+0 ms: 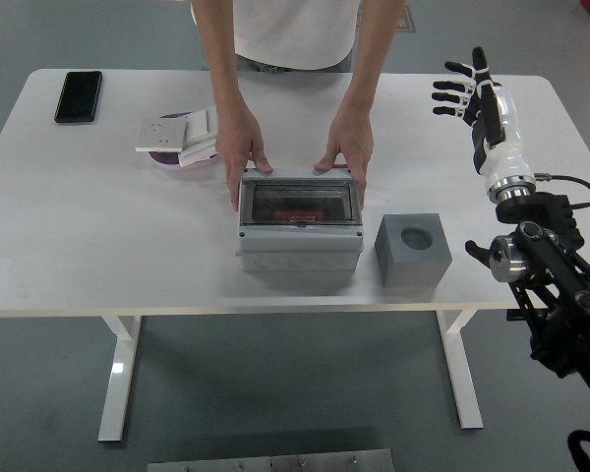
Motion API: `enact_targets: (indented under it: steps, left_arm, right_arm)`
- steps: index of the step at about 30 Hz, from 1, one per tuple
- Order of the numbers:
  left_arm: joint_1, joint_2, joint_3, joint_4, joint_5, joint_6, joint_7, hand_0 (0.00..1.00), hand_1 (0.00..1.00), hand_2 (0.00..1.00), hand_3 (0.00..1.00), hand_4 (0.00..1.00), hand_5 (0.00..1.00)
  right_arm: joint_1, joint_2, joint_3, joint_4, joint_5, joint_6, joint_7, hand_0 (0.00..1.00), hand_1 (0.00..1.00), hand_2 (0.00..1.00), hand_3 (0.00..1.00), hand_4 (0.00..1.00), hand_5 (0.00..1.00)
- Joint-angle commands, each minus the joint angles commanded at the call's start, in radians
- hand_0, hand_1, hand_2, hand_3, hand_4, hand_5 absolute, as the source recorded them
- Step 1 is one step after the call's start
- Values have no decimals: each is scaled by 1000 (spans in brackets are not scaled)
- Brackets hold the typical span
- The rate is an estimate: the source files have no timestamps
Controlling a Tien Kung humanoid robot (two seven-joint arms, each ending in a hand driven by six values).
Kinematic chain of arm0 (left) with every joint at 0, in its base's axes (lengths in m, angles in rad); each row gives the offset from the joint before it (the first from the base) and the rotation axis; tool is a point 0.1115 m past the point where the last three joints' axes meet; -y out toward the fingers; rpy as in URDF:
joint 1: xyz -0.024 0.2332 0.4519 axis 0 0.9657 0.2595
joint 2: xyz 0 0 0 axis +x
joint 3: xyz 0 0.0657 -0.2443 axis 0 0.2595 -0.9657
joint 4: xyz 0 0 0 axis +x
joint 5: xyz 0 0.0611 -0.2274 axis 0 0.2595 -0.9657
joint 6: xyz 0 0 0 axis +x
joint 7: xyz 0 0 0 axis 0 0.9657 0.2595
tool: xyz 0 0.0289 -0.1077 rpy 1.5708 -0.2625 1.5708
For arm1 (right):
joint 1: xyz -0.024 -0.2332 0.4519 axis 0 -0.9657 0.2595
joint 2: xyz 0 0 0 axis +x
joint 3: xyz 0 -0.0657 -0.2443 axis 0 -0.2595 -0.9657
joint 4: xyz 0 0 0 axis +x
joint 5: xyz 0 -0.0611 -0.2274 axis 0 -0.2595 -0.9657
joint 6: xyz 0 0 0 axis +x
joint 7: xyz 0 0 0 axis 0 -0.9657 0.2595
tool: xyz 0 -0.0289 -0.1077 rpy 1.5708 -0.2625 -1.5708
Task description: Fetch the battery,place it into the box,close the lid of the box
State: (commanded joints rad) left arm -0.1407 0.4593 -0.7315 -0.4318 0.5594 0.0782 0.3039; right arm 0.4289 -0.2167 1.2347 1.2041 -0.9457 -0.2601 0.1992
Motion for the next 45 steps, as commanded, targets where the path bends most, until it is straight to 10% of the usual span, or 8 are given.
enact_targets:
  steps: [2,3,8,9,14,15,45]
  left_arm:
    - [0,0,1,0,-2,0,-1,618,739,581,494,338,2]
    - [1,-1,2,0,-3,0,-1,618,739,581,494,338,2]
    - [7,-1,11,1,-19,2,-8,618,739,581,494,338,2]
    - [9,-1,14,1,-25,3,-10,614,739,580,494,336,2]
    - [16,3,22,1,-42,4,-17,614,739,580,494,336,2]
    - [17,4,23,1,-43,4,-17,614,738,581,494,336,2]
    - [47,21,71,1,-131,20,-50,611,735,582,496,329,2]
  right_arm:
    - [-13,-3,5,16,11,16,-5,577,584,567,662,955,998]
    - [-19,-5,6,25,9,23,-10,573,575,552,633,898,818]
    - [-47,-16,11,70,-18,47,-35,573,575,552,633,898,818]
    - [-52,-18,12,76,-24,46,-36,570,556,528,616,756,359]
    - [-62,-19,14,97,-41,40,-36,570,556,528,616,756,359]
    - [-63,-19,14,100,-45,39,-36,587,577,549,634,706,218]
    - [-66,-6,17,114,-57,22,-27,724,635,587,654,760,205]
